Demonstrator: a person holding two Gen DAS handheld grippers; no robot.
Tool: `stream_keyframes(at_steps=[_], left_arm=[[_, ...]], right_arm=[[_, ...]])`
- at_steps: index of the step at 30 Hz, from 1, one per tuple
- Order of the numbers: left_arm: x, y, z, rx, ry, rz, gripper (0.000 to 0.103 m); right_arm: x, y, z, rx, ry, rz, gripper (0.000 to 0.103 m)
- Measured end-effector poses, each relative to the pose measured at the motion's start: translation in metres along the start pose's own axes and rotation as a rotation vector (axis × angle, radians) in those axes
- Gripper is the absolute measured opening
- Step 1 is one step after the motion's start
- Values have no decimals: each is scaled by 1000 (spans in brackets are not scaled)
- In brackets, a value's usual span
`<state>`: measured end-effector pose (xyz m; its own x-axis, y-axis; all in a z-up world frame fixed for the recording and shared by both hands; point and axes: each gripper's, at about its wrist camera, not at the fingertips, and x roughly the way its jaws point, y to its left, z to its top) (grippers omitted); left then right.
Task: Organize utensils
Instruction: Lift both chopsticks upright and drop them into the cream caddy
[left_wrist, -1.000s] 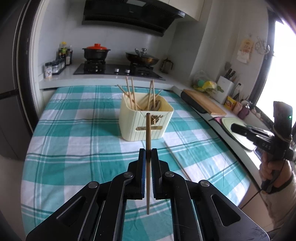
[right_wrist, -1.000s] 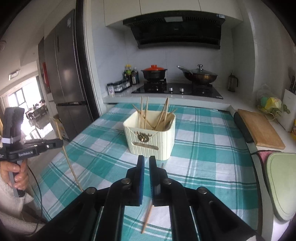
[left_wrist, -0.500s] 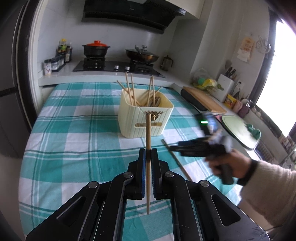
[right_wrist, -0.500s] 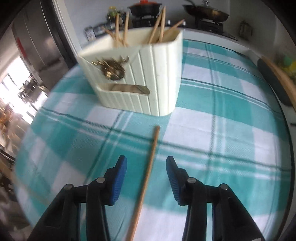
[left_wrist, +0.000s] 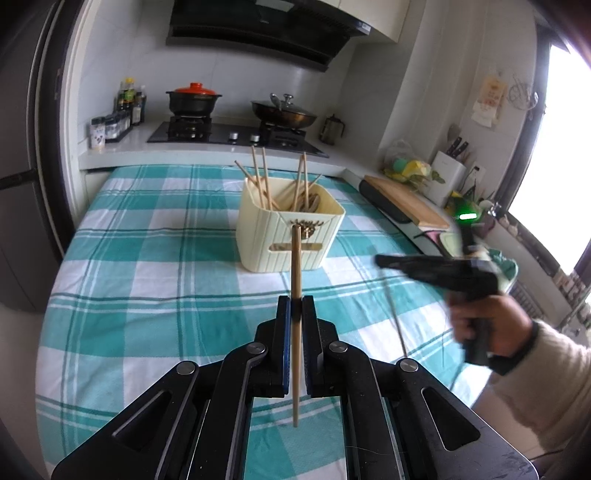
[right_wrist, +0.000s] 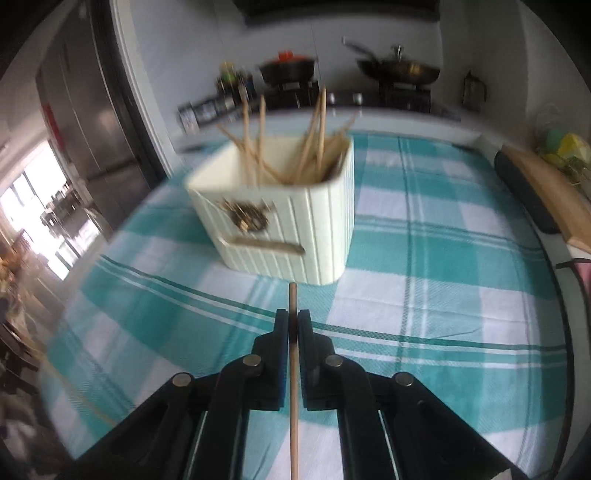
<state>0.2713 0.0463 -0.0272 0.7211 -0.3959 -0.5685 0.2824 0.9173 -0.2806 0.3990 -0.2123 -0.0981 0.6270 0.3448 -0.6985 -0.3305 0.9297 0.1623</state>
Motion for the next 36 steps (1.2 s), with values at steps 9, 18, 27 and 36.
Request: stream_keyframes(at_steps=[9,18,27,36], left_arm=[[-3,-4,20,-13,-36,-41,4],[-15,-5,113,15,-168,-28,4],[47,1,208,2,-270,40,4],[165,32,198,-57,-62,105,4]], right_arm=[[-102,10,16,-5,-246,15,5],[-122,14,114,-1,-464,15,5],[-83,21,195,-80,-559,-48,5],[41,-3,191,-27,-273,45,5]])
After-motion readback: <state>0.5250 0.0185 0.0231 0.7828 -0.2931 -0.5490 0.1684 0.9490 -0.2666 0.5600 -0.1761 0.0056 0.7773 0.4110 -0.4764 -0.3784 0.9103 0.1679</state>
